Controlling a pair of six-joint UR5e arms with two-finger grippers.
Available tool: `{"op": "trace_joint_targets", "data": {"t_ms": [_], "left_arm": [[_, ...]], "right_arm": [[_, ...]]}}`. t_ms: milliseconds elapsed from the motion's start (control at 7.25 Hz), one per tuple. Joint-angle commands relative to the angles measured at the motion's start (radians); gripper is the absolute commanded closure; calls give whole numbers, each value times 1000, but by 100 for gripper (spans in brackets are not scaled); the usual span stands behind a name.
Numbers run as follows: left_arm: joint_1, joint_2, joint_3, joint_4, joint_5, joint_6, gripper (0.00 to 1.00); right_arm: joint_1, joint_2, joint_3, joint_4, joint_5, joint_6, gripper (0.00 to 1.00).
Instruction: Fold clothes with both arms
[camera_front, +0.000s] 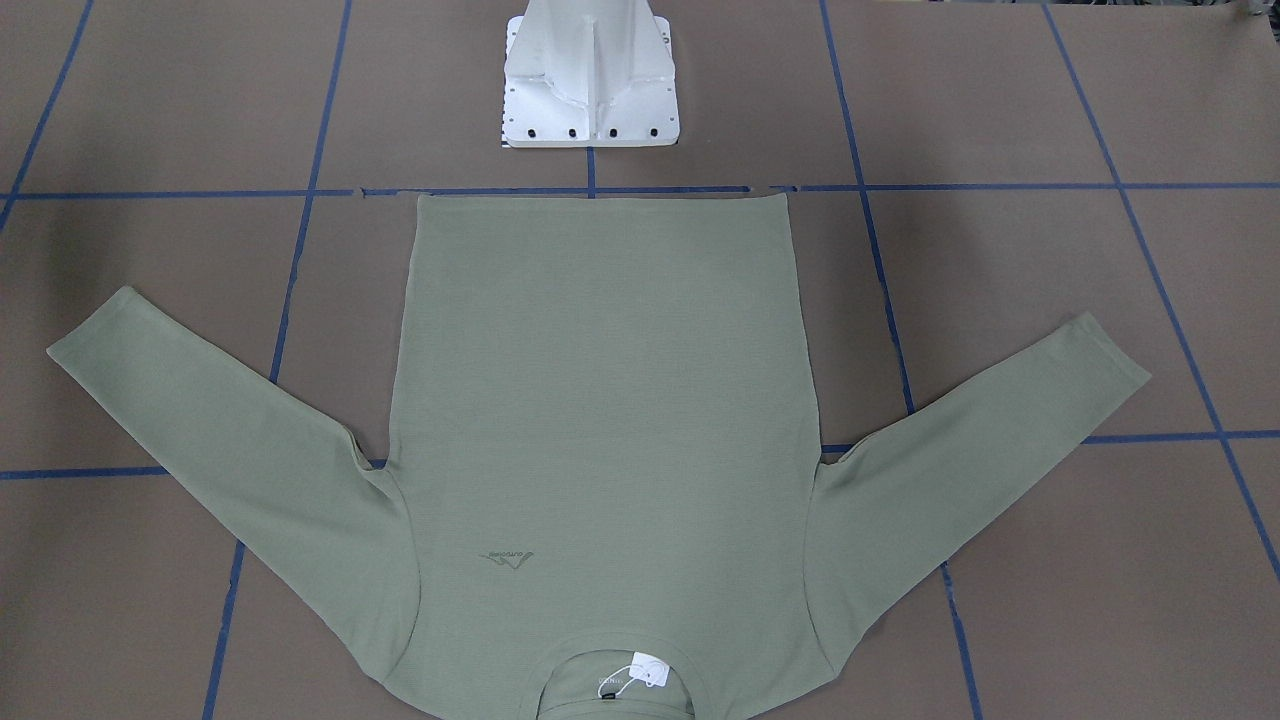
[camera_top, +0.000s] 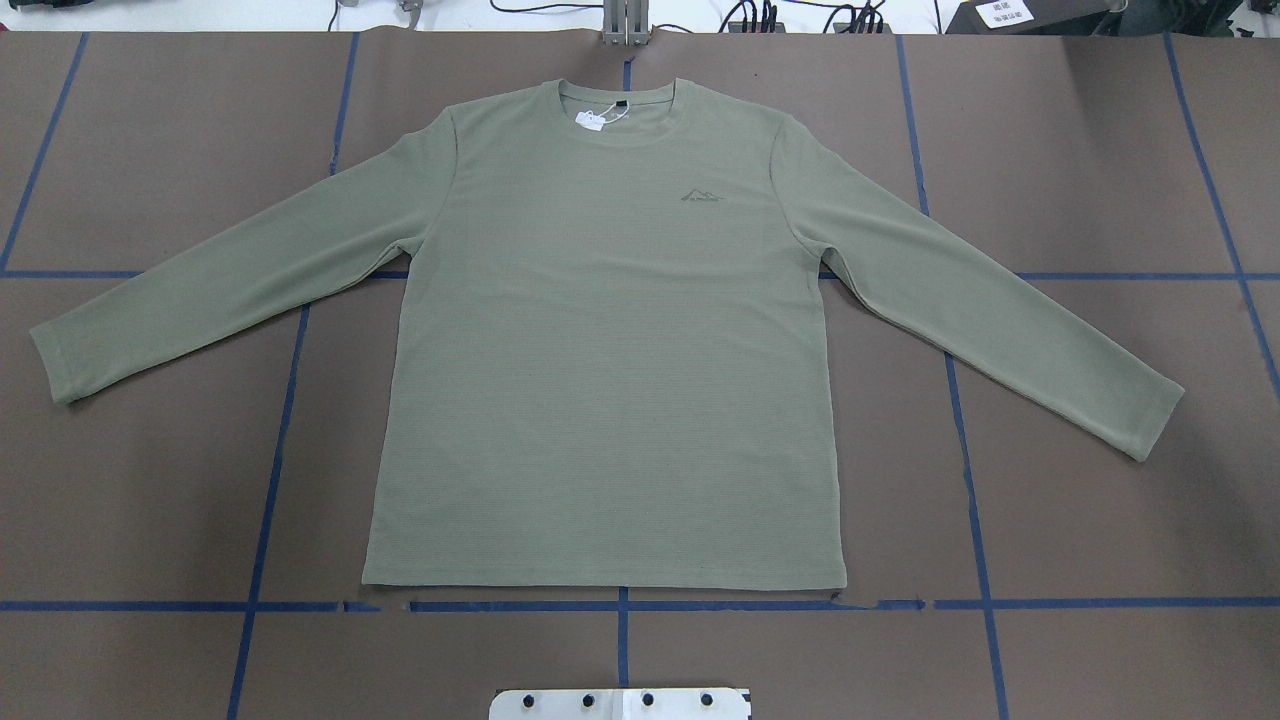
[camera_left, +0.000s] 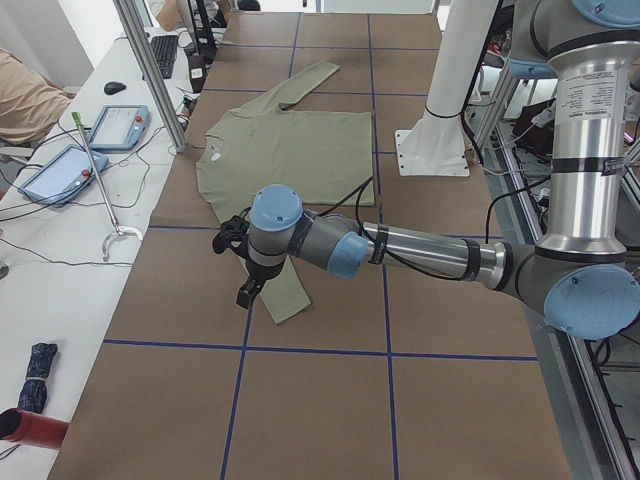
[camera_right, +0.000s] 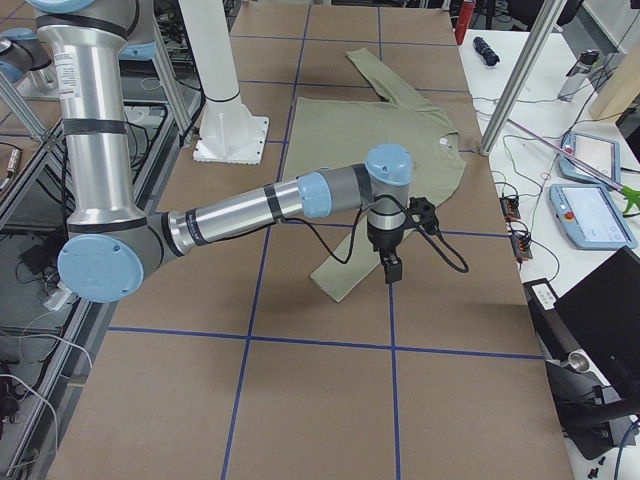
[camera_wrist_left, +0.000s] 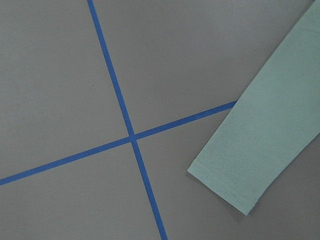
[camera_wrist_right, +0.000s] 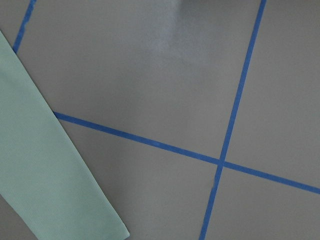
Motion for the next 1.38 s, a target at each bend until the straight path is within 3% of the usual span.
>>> {"op": "trace_joint_targets", "data": {"t_ms": [0,276,414,552,690,828,966,1242], "left_arm": [[-3,-15,17,-82,7,-16,0],[-3,-1,26,-113,6,-17,0],[-4,2,28,-113,6,-16,0],[-7,3,26,-114,4,-13,0],[-9,11,23,-114,3,-11,0],[-9,12,25,-114,3,-11,0],[-9,12,23,-114,3,-11,0],[-9,16,25,-114,1,-11,0]], "right_arm": [[-1,15,-1,38,66,123,0],[-23,-18,-47,226,76,198,0],[-73,-81,-49,391,65,367,0],[-139,-160,-75,660,23,592,1],[-246,-179,-157,922,-90,825,1],[-371,-177,-259,1093,-216,963,4],[-453,-180,-280,1145,-284,1063,19],[-507,-238,-280,1141,-292,1073,24]]}}
